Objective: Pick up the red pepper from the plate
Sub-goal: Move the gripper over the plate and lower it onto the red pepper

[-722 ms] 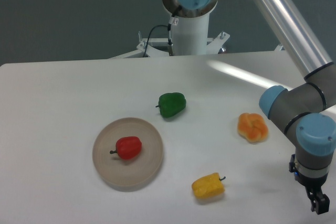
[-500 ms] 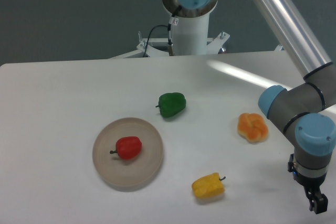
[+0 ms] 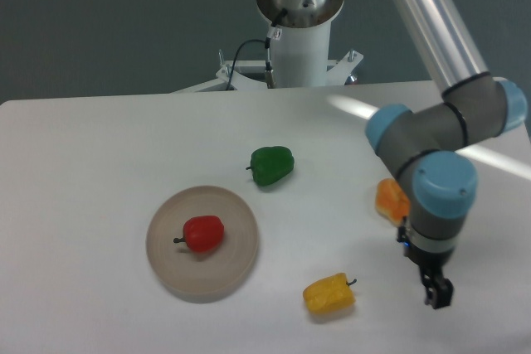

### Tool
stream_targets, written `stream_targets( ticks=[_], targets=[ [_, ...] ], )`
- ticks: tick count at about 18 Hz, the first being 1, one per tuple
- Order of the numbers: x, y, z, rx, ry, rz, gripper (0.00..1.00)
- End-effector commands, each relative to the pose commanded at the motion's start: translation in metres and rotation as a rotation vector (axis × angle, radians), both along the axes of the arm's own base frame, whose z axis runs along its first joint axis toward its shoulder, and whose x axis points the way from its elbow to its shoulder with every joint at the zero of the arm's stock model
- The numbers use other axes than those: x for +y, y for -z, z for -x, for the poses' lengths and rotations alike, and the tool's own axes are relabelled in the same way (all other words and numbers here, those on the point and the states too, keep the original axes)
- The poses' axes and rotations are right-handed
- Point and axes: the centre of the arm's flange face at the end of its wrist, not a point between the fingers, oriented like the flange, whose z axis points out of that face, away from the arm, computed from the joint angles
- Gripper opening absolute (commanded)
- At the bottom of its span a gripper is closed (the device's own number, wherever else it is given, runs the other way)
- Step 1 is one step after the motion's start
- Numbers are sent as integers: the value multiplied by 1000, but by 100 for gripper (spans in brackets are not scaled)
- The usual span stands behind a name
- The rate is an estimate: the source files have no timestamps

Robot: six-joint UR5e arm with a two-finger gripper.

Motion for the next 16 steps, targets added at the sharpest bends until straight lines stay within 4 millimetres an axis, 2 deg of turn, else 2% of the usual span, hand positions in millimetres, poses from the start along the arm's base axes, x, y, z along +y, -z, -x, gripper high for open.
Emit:
stream_targets(
  ticks=[4,7,13,16],
  targets=[
    [22,-11,-72,-21,11,-3,100],
    [38,-25,-138,-34,-23,-17,100],
    [55,-19,-215,-53,-29,-9,100],
    [72,-18,-252,-56,-65,-28,100]
  ],
)
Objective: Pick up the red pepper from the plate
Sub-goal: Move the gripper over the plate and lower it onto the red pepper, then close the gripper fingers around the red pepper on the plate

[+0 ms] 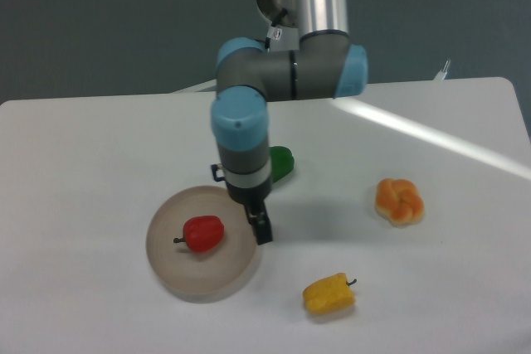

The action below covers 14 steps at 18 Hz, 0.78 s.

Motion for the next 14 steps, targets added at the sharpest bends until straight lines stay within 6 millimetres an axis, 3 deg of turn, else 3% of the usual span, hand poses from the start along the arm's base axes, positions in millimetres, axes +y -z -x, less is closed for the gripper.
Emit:
stream_targets(
  ticks=[6,14],
  targets=[
    [14,31,-30,0,6,-9,100],
    [19,49,-29,-12,-17,9,100]
  ],
)
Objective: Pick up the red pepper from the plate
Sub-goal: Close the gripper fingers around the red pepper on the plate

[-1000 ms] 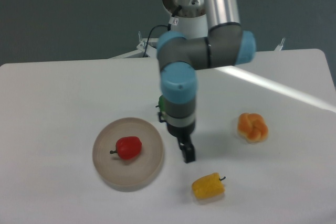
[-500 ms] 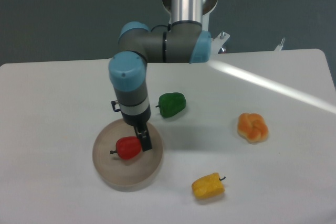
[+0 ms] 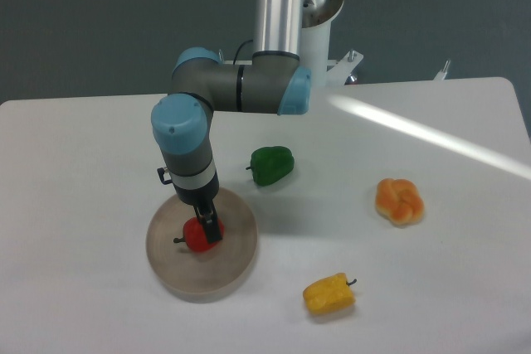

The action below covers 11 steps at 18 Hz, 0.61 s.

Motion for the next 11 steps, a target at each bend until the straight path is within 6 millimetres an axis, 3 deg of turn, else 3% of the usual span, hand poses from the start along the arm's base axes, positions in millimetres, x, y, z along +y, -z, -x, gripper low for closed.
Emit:
stream_targets(
  ticks=[11],
  targets=[
    [7,21,4,-4,-30,0,100]
  ],
)
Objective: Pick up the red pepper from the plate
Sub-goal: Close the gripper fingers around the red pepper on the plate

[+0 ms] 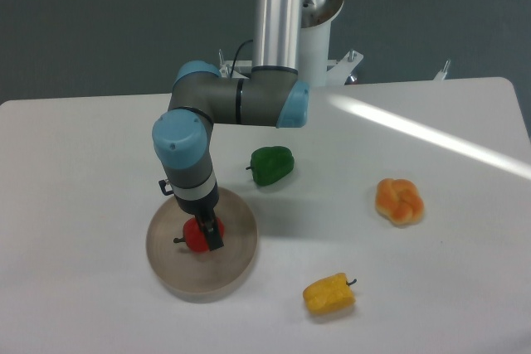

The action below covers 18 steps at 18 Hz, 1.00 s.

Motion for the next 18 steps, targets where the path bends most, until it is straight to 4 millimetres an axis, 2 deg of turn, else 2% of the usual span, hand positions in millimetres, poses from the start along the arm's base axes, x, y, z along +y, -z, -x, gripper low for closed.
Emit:
stream_targets(
  ticks=[4,12,14,16,18],
  targets=[
    [1,9,-2,-5,1,9,100],
    [4,13,-3,-7,-6,8,100],
    [4,13,-3,-7,-4,8,93],
    [4,11,-3,-5,2,6,74],
    [4,8,-2,-6,4,0,65]
  ],
)
